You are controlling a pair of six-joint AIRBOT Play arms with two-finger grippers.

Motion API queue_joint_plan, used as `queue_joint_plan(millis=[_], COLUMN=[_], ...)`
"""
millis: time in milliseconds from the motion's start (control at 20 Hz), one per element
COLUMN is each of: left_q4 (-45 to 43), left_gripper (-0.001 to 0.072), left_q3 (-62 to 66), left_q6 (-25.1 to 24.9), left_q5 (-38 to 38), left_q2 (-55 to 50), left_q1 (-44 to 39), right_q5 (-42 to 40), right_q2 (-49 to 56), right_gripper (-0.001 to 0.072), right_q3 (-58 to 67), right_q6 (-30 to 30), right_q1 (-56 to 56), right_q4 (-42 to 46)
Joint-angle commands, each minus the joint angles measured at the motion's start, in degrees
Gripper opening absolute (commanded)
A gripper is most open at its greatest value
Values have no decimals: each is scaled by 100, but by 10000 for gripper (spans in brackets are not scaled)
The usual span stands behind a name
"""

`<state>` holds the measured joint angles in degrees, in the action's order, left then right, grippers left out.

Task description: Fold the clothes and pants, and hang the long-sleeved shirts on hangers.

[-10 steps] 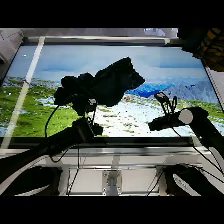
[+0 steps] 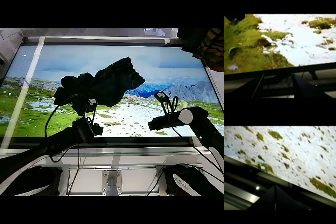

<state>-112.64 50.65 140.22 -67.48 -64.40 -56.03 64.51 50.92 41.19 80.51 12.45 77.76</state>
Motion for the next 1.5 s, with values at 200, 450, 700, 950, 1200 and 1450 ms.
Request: queue_joint_plan(millis=[200, 450, 700, 950, 1200, 1450], left_q4=[0, -175, -1156, -1213, -1270, -953], left_gripper=[419, 419, 419, 419, 419, 403], left_q3=[-2, -2, -2, -4, -2, -2], left_q6=[-2, -4, -4, -435, -1451, -2409], left_q5=[0, 114, 50, -214, 87, 92], left_q2=[4, 0, 2, 2, 2, 4], left_q1=[0, 0, 195, 1021, 2520, 3440], right_q5=[-619, -1320, -2573, -3362, -3359, -3171], right_q2=[-2, -2, 4, 442, 1799, 3482], right_gripper=[20, 19, 19, 19, 19, 19], right_q3=[4, 4, 4, 4, 911, 3010], right_q6=[2, 2, 2, 2, -2, -2], right_q1=[-2, -2, -2, -33, -428, -546], right_q4=[-831, -1058, -1193, -1067, -1045, -1023])
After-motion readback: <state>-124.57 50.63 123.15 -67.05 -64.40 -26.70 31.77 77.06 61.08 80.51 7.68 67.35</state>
